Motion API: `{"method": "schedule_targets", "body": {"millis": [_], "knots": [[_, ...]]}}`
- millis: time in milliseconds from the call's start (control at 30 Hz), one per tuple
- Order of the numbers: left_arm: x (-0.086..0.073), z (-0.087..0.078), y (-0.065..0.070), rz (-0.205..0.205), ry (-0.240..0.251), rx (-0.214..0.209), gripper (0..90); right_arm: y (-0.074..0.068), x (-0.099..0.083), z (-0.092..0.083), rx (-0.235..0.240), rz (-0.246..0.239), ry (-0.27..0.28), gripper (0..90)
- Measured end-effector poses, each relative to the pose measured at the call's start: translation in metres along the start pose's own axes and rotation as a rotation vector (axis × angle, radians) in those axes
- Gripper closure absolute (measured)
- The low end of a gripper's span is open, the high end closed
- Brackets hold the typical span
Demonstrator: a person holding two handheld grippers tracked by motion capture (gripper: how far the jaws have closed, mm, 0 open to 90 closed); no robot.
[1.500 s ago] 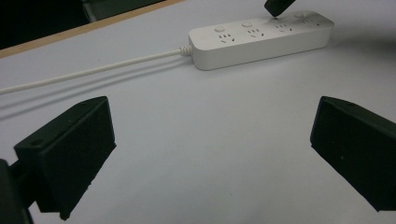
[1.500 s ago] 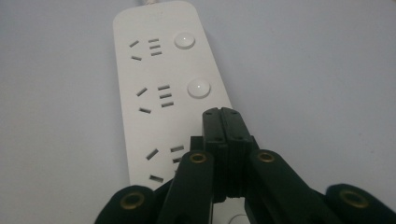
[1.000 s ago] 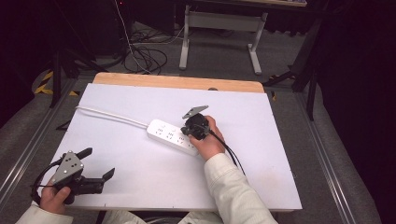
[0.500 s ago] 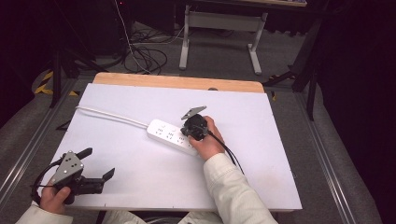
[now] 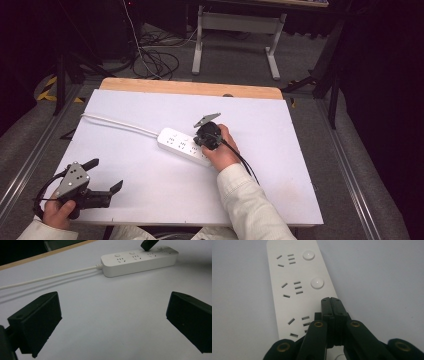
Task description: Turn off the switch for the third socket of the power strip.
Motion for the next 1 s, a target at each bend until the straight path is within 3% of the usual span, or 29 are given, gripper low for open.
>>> {"method": "schedule_targets", "body": {"millis": [767, 867, 900, 1000], "knots": [[0.0002, -0.0008, 0.0008, -0.004, 0.003, -0.002, 0.3, -0.0037, 0.0018, 0.0014, -0.042, -0.01, -0.048, 90.0], [0.0002, -0.0007, 0.0005, -0.007, 0.003, -0.001, 0.3, -0.0033, 0.0019, 0.001, -0.044, 0.002, -0.042, 90.0], [0.0001, -0.0008, 0.0002, -0.004, 0.001, -0.002, 0.3, -0.0047, 0.0039, -0.0011, -0.043, 0.016, -0.011, 90.0], [0.0001, -0.0004, 0.0001, -0.008, 0.001, -0.004, 0.3, -0.0072, 0.0045, -0.0031, -0.034, 0.02, -0.03, 90.0]]}}
Point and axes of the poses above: each handheld gripper's, and its own axes: z roughly forward along the jaws, x roughly out of its top, y roughly to its right, the point moved 6 cm from there along z, roughly forward along the jaws, and after that the axes turned 6 degrees about x, right-handed, at the moved point
